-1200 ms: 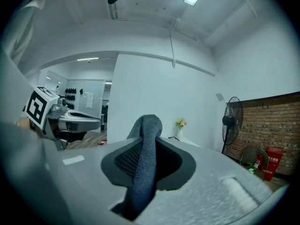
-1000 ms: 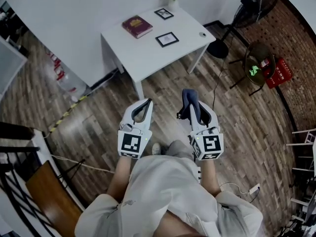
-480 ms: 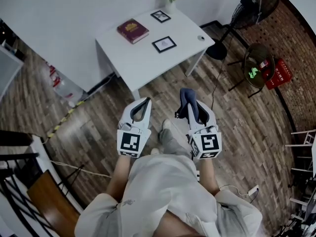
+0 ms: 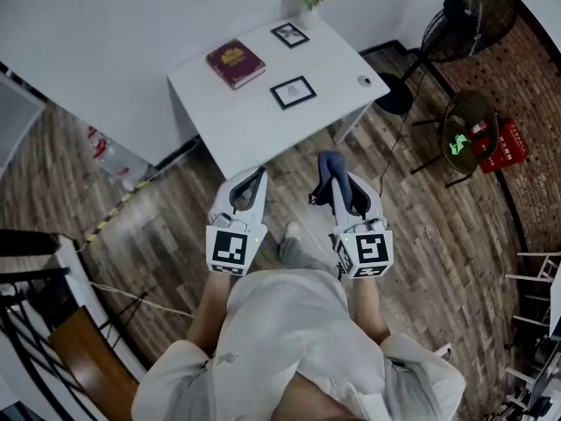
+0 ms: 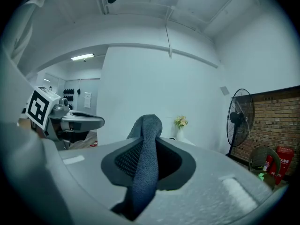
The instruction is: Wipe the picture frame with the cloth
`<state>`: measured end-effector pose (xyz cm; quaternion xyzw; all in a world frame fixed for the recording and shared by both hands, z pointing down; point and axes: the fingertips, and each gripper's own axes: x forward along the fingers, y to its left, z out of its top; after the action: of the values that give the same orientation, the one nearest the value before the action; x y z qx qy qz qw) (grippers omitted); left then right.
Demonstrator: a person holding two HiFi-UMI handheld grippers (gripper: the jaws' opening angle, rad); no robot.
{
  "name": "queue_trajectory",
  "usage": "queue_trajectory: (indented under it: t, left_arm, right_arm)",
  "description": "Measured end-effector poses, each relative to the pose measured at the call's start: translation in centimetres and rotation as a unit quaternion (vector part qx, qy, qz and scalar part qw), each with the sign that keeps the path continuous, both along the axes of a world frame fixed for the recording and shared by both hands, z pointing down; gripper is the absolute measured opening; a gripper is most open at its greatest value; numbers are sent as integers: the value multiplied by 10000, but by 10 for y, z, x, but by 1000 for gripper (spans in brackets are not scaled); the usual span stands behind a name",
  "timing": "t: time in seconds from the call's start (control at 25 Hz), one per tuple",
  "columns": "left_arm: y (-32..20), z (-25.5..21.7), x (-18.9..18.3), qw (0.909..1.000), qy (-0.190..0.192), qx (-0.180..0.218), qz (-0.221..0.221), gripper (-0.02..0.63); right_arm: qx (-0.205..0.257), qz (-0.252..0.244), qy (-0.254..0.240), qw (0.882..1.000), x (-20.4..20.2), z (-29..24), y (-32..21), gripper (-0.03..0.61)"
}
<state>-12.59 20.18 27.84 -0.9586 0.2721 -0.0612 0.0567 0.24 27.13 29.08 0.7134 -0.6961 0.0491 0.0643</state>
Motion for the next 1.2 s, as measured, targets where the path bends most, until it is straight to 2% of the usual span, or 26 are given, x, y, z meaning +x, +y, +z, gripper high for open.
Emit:
queue_trajectory:
  t: [0.68,1.2]
  left_arm:
    - [-85,0,94,9995,-171,-7,-263,20]
    - [-122,8,113,9991,-255,-80,-344,20]
  right_arm:
    - [-40,-298,-135,9995,96,4,-94,63]
    - [-148,-461,-167,9987,111,13,-135,63]
